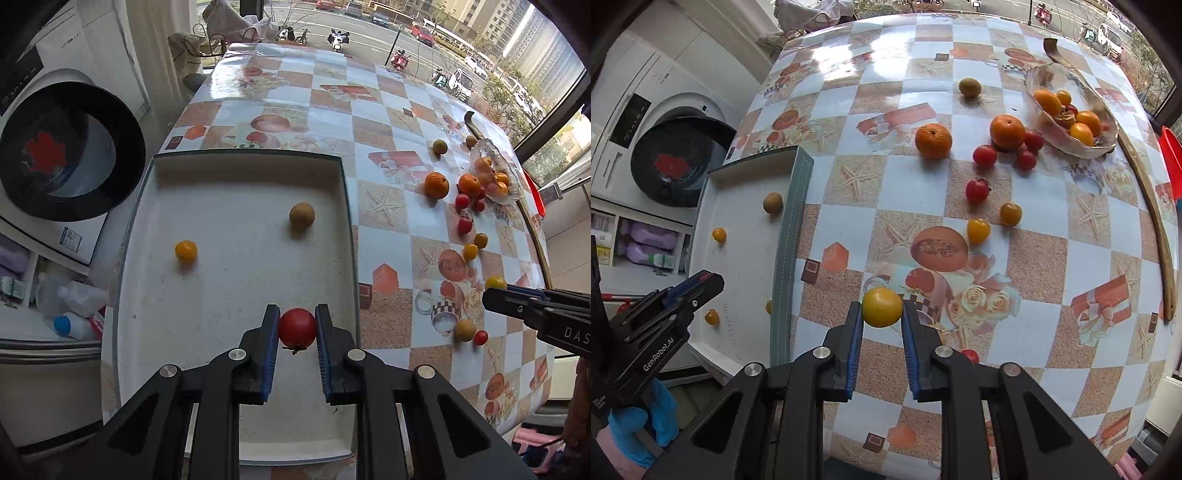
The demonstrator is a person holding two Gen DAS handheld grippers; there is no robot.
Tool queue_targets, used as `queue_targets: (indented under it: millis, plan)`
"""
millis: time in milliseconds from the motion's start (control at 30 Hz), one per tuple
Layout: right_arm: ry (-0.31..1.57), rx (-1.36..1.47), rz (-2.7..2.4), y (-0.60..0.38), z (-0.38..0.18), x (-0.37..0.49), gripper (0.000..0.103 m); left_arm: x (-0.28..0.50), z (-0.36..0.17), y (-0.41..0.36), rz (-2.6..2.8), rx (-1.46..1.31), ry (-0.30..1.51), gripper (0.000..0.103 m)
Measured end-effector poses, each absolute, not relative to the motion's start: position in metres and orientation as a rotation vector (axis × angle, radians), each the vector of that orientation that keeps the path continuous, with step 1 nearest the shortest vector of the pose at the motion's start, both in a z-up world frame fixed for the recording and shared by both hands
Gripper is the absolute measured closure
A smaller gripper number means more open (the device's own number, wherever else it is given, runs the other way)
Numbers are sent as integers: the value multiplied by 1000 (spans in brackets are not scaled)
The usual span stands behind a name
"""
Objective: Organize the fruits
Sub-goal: 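Grasp a yellow tomato with the right tool while the left tool carries the red tomato, then lower both tomatoes into the white tray and open both tools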
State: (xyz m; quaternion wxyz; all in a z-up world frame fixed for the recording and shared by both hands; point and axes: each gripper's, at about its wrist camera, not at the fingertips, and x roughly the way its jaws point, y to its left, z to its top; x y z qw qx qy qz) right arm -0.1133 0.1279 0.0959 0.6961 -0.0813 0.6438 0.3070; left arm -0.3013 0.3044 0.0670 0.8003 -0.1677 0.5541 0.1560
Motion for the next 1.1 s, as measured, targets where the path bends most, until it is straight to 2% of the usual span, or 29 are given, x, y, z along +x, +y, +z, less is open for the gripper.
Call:
queue_targets:
  millis: [267,600,867,1100]
  plan:
    - [1436,-270,809,205,90,-130,80,-324,44,349,441,-391,1211,82]
    - [1491,-331,871,278,55,-133,80,-323,15,379,501,-393,1240,82]
    - [1527,-387,837,295,23,-130,80,-321,3,381,516,-353,1268,82]
    - [1505,-425,840,287,24,-136,80,-320,0,373,516,-322,1277,81]
